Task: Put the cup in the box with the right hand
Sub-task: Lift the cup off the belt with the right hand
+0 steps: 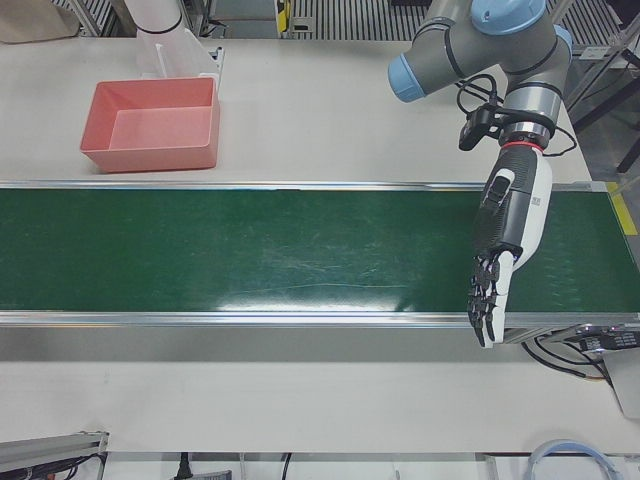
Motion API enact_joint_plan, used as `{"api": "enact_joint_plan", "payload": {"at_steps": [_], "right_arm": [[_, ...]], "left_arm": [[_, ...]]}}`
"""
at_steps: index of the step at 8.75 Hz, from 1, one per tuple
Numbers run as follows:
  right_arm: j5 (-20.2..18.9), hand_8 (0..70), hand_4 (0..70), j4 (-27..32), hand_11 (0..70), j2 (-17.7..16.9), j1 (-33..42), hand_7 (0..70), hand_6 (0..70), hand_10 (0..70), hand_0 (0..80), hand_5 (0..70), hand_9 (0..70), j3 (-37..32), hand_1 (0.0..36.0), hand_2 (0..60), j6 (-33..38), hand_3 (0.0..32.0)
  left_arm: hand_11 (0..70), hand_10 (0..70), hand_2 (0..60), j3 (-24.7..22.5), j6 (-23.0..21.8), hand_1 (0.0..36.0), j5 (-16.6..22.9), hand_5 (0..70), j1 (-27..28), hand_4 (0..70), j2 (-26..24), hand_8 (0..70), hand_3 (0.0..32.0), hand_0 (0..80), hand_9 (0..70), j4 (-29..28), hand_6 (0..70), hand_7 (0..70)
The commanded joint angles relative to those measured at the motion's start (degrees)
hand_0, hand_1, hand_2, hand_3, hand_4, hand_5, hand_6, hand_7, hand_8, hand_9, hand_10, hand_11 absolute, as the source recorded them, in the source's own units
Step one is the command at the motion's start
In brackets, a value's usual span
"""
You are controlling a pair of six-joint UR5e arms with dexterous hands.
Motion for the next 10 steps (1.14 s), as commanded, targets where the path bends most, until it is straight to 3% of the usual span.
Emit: {"api": "enact_joint_plan", "payload": {"at_steps": [1, 3, 6, 10], "right_arm": [[1.1, 63.6, 0.0, 0.0, 67.0, 1.2, -0.2, 70.0, 41.7, 46.8, 27.3, 15.8, 70.0, 4.6, 29.8, 60.0, -0.5, 0.0], [0.9, 61.5, 0.0, 0.0, 64.6, 1.8, -5.0, 70.0, 40.1, 45.1, 25.3, 15.1, 70.0, 12.4, 26.7, 60.0, -4.3, 0.0], [0.8, 59.9, 0.0, -0.2, 62.1, 1.6, -15.0, 70.0, 39.6, 43.4, 29.7, 14.8, 70.0, 24.3, 26.2, 60.0, -15.1, 0.0], [3.4, 56.8, 0.0, 0.0, 58.1, 1.8, -30.8, 70.0, 37.5, 40.7, 34.9, 14.1, 70.0, 28.7, 24.5, 60.0, -23.9, 0.0]], "left_arm": [[0.0, 0.0, 0.0, 0.0, 0.0, 0.0, 0.0, 0.0, 0.0, 0.0, 0.0, 0.0, 0.0, 0.0, 0.0, 0.0, 0.0, 0.0], [0.0, 0.0, 0.0, -0.1, 0.0, 0.0, 0.0, 0.0, 0.0, 0.0, 0.0, 0.0, 0.0, 0.0, 0.0, 0.0, 0.0, 0.0], [0.0, 0.0, 0.0, 0.0, 0.0, 0.0, 0.0, 0.0, 0.0, 0.0, 0.0, 0.0, 0.0, 0.0, 0.0, 0.0, 0.0, 0.0], [0.0, 0.0, 0.0, -0.1, 0.0, 0.0, 0.0, 0.0, 0.0, 0.0, 0.0, 0.0, 0.0, 0.0, 0.0, 0.0, 0.0, 0.0]]}}
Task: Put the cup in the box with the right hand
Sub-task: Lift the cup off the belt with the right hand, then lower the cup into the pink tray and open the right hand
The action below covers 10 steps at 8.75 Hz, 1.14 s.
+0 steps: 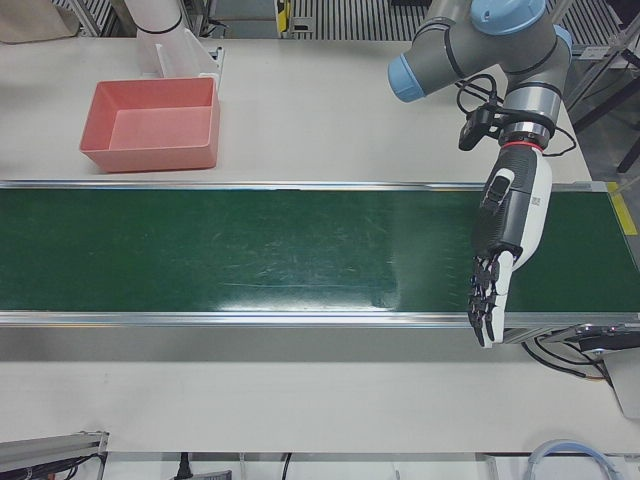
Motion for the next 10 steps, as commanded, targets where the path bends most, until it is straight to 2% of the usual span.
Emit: {"api": "enact_joint_plan", "payload": {"at_steps": [1, 3, 4, 5, 6, 7, 10], "right_arm": [[3.7, 54.0, 0.0, 0.1, 56.2, 1.3, -14.6, 70.0, 35.5, 39.3, 35.4, 13.4, 70.0, 1.5, 23.0, 60.0, -6.6, 0.0], [4.4, 46.2, 0.0, 0.2, 48.9, 3.5, -20.7, 70.0, 30.5, 33.6, 38.1, 11.8, 70.0, 0.8, 20.2, 60.0, -11.6, 0.0], [4.3, 21.4, 0.0, 0.2, 24.3, 3.7, -22.4, 58.0, 15.2, 15.6, 43.0, 7.8, 39.0, 0.8, 16.9, 31.4, -11.6, 0.0], [4.3, 0.4, 0.0, 0.2, 0.9, 3.8, -23.4, 11.3, 3.8, 0.1, 46.3, 4.7, 2.7, 0.7, 17.1, 15.6, -11.7, 0.0], [4.3, 0.0, 0.0, 0.2, 0.0, 3.8, -24.4, 2.1, 1.5, 0.0, 46.1, 3.8, 0.0, 0.6, 16.1, 11.4, -11.7, 0.0], [4.3, 0.0, 0.0, 0.2, 0.0, 3.8, -24.7, 0.0, 0.9, 0.0, 46.0, 3.6, 0.0, 0.5, 15.8, 10.9, -11.8, 0.0], [4.3, 0.0, 0.0, 0.2, 0.0, 3.7, -24.2, 3.5, 1.7, 0.0, 45.4, 3.5, 0.0, 0.4, 15.2, 12.2, -11.1, 0.0]], "left_arm": [[0.0, 0.0, 0.0, 0.0, 0.0, 0.0, 0.0, 0.0, 0.0, 0.0, 0.0, 0.0, 0.0, 0.0, 0.0, 0.1, 0.0, 0.0], [0.0, 0.0, 0.0, 0.0, 0.0, 0.0, 0.0, 0.0, -0.1, 0.0, 0.0, 0.0, 0.0, 0.0, 0.0, 0.1, 0.0, 0.0], [0.0, 0.0, 0.0, 0.0, 0.0, 0.0, 0.0, 0.0, 0.0, 0.0, 0.0, 0.0, 0.0, 0.0, 0.0, 0.0, 0.0, 0.0], [0.0, 0.0, 0.0, 0.0, 0.0, 0.0, 0.0, 0.0, 0.0, 0.0, 0.0, 0.0, 0.0, 0.0, 0.0, 0.0, 0.0, 0.0], [0.0, 0.0, 0.0, 0.0, 0.0, 0.0, 0.0, 0.0, 0.0, 0.0, 0.0, 0.0, 0.0, 0.0, 0.0, 0.0, 0.0, 0.0], [0.0, 0.0, 0.0, 0.0, 0.0, 0.0, 0.0, 0.0, 0.0, 0.0, 0.0, 0.0, 0.0, 0.0, 0.0, 0.0, 0.0, 0.0], [0.0, 0.0, 0.0, 0.0, 0.0, 0.0, 0.0, 0.0, 0.0, 0.0, 0.0, 0.0, 0.0, 0.0, 0.0, 0.0, 0.0, 0.0]]}}
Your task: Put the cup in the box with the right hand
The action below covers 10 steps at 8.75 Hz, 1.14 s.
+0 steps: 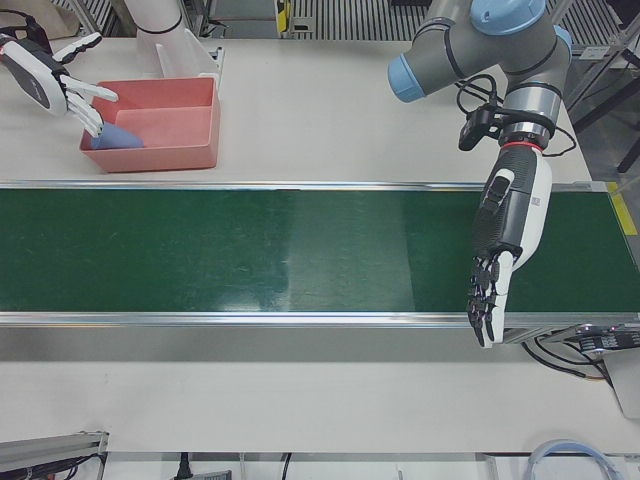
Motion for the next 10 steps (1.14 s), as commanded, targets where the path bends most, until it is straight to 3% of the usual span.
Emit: {"api": "enact_joint_plan", "payload": {"at_steps": [1, 4, 5, 7, 8, 9, 10], "right_arm": [[-0.3, 0.0, 0.0, -0.1, 0.0, -0.4, 4.7, 4.8, 1.9, 0.0, 45.6, 3.6, 0.0, 0.3, 15.7, 13.2, 1.7, 0.0], [-0.7, 0.0, 0.0, -0.3, 0.0, -4.8, 30.4, 10.2, 2.9, 0.0, 44.9, 3.6, 0.6, -4.2, 15.4, 14.8, 14.4, 0.0], [-1.0, 0.0, 0.0, -0.3, 0.0, -4.9, 39.0, 8.8, 2.7, 0.0, 45.6, 3.6, 0.3, -11.3, 15.9, 15.4, 21.2, 0.0], [-7.3, 0.0, 0.0, 0.0, 0.0, -4.9, 53.0, 6.5, 2.4, 0.0, 46.4, 4.1, 0.0, -25.0, 16.6, 12.5, 25.3, 0.0], [-8.2, 0.0, 0.0, 0.2, 0.0, -4.9, 56.0, 5.3, 2.4, 0.0, 48.7, 5.1, 0.0, -28.2, 18.5, 6.5, 25.2, 0.0], [-8.3, 0.0, 0.0, 0.3, 0.0, -5.2, 57.4, 4.1, 2.3, 0.0, 49.2, 5.2, 0.0, -31.0, 19.1, 7.0, 26.0, 0.0], [-8.3, 0.0, 0.0, 0.4, 0.0, -8.4, 57.1, 1.6, 1.8, 0.0, 49.3, 5.3, 0.0, -31.0, 19.5, 7.2, 27.7, 0.0]], "left_arm": [[0.0, 0.0, 0.0, 0.0, 0.0, 0.0, 0.0, 0.0, 0.0, 0.0, 0.0, 0.0, 0.0, 0.0, 0.0, 0.0, 0.0, 0.0], [0.0, 0.0, 0.0, 0.0, 0.0, 0.0, 0.0, 0.0, 0.0, 0.0, 0.0, 0.0, 0.0, 0.0, 0.0, 0.0, 0.0, 0.0], [0.0, 0.0, 0.0, 0.0, 0.0, 0.0, 0.0, 0.0, 0.0, 0.0, 0.0, 0.0, 0.0, 0.0, 0.0, 0.0, 0.0, 0.0], [0.0, 0.0, 0.0, -0.1, 0.0, 0.0, 0.0, 0.0, 0.0, 0.0, 0.0, 0.0, 0.0, 0.0, 0.0, 0.1, 0.0, 0.0], [0.0, 0.0, 0.0, -0.1, 0.0, 0.0, 0.0, 0.0, 0.0, 0.0, 0.0, 0.0, 0.0, 0.0, 0.0, 0.1, 0.0, 0.0], [0.0, 0.0, 0.0, -0.1, 0.0, 0.0, 0.0, 0.0, -0.1, 0.0, 0.0, 0.0, 0.0, 0.0, 0.0, 0.1, 0.0, 0.0], [0.0, 0.0, 0.0, -0.1, 0.0, 0.0, 0.0, 0.0, 0.0, 0.0, 0.0, 0.0, 0.0, 0.0, 0.0, 0.0, 0.0, 0.0]]}}
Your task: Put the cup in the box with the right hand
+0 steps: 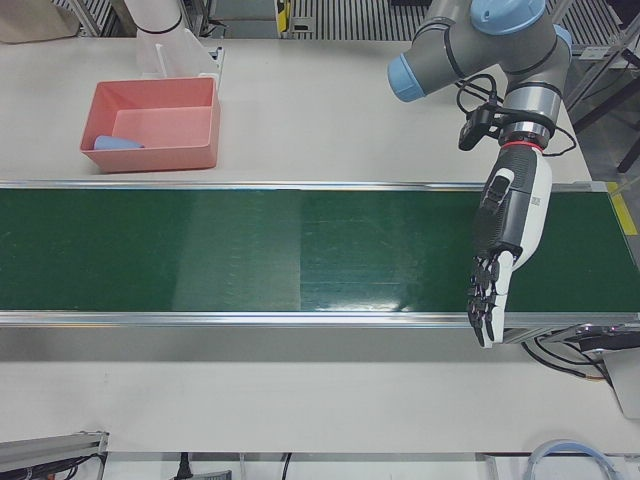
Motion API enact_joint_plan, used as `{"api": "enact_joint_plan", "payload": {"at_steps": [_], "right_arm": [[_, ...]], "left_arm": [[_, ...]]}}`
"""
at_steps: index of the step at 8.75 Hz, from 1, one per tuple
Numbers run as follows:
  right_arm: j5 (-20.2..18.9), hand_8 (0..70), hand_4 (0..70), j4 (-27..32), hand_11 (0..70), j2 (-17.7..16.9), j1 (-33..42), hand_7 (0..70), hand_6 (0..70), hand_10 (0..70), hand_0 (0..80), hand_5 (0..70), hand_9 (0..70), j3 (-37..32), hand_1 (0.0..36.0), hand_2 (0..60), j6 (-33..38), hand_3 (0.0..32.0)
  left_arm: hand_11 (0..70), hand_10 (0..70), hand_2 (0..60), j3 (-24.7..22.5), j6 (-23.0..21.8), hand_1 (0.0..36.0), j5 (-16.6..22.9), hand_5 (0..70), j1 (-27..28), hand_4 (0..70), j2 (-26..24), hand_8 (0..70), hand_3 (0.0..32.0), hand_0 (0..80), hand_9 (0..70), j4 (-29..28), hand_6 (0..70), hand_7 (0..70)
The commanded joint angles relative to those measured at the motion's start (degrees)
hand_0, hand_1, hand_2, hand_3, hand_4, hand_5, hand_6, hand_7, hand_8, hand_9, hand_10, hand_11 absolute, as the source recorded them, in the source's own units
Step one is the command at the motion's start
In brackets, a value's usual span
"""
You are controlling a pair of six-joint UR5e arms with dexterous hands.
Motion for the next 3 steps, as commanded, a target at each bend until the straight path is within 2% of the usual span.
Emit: {"api": "enact_joint_plan", "payload": {"at_steps": [1, 3], "right_arm": [[-1.1, 0.0, 0.0, 0.2, 0.0, -4.0, 3.1, 0.2, 1.6, 0.0, 49.3, 5.4, 0.0, -3.7, 19.6, 7.7, 2.9, 0.0], [-1.1, 0.0, 0.0, 0.3, 0.0, -4.0, 3.7, 0.3, 1.5, 0.0, 47.8, 5.0, 0.0, -3.6, 18.1, 9.2, 3.2, 0.0]], "left_arm": [[0.0, 0.0, 0.0, 0.0, 0.0, 0.0, 0.0, 0.0, 0.0, 0.0, 0.0, 0.0, 0.0, 0.0, 0.0, 0.0, 0.0, 0.0], [0.0, 0.0, 0.0, 0.1, 0.0, 0.0, 0.0, 0.0, 0.0, 0.0, 0.0, 0.0, 0.0, 0.0, 0.0, -0.1, 0.0, 0.0]]}}
